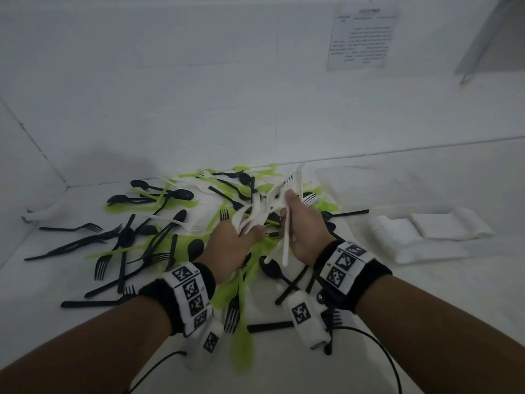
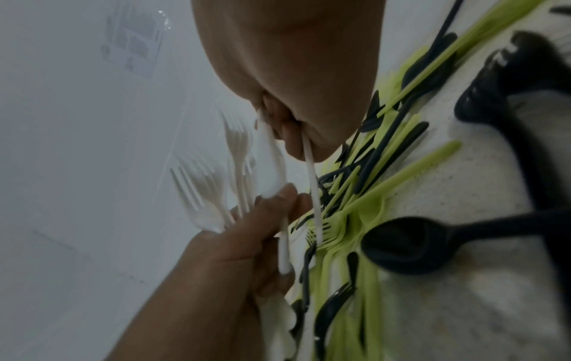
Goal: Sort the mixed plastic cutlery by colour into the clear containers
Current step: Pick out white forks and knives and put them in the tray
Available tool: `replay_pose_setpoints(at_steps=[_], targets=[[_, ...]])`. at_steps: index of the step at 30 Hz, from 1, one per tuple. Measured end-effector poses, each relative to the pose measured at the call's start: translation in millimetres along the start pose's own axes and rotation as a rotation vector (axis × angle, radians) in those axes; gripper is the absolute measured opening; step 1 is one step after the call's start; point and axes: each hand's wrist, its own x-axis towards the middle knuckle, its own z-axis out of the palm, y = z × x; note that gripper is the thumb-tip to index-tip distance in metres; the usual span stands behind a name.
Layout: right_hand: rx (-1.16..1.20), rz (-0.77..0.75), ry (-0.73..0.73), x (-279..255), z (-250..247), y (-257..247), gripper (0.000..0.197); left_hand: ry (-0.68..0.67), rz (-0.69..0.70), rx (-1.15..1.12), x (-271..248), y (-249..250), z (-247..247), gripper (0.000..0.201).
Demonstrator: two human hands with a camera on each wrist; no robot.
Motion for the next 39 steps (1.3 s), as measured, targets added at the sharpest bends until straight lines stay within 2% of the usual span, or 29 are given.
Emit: replay_pose_setpoints(at_steps=[1,3,8,12,14,15,17,18,20,23,26,29,33,37,39], targets=[[-0.015,-0.01,0.014,1,-3,1,0.049,-0.004,-0.057,-0.033,1,0,0,0.041],[-0.02,-0.017,-0.001,4,-7,5,0.058,-0.04,-0.12,-0.13,2,0,1,0.04],[-0.137,0.021,-0.028,8,-7,8,0.058,-0.219,-0.197,-0.373,0,9,6,0.03],[-0.034,0.103,-0.127,8,-5,10,0.058,-0.281,-0.203,-0.36,-1,13,4,0.028],[0.002,0.09,-0.103,11,-3,11,0.056,-0.252,-0.21,-0.321,-3,13,4,0.026],[0.008,0.076,-0.063,11,-2,9,0.049,-0.231,-0.214,-0.309,-3,12,4,0.032],[0.009,0.055,0.035,17,-3,9,0.043,-0.197,-0.225,-0.32,-3,12,3,0.028],[0.015,0.046,0.074,21,-5,9,0.047,-0.168,-0.238,-0.333,-2,13,2,0.024],[0.019,0.033,0.125,28,-10,9,0.059,-0.1,-0.262,-0.334,2,10,0,0.03],[0.033,0.036,0.117,31,-12,9,0.058,0.0,-0.217,-0.276,5,5,-2,0.03],[0.086,-0.004,0.034,28,-6,7,0.061,0.081,-0.152,-0.178,11,1,0,0.028],[0.091,-0.029,-0.045,25,3,5,0.062,0.067,-0.095,-0.106,10,2,3,0.025],[0.106,-0.04,0.005,26,4,11,0.062,0.054,-0.029,-0.142,5,3,9,0.021],[0.146,-0.026,0.017,26,5,12,0.037,0.04,0.027,-0.125,1,7,11,0.017],[0.121,-0.015,0.015,25,5,12,0.031,0.02,0.052,-0.129,-1,9,12,0.018]])
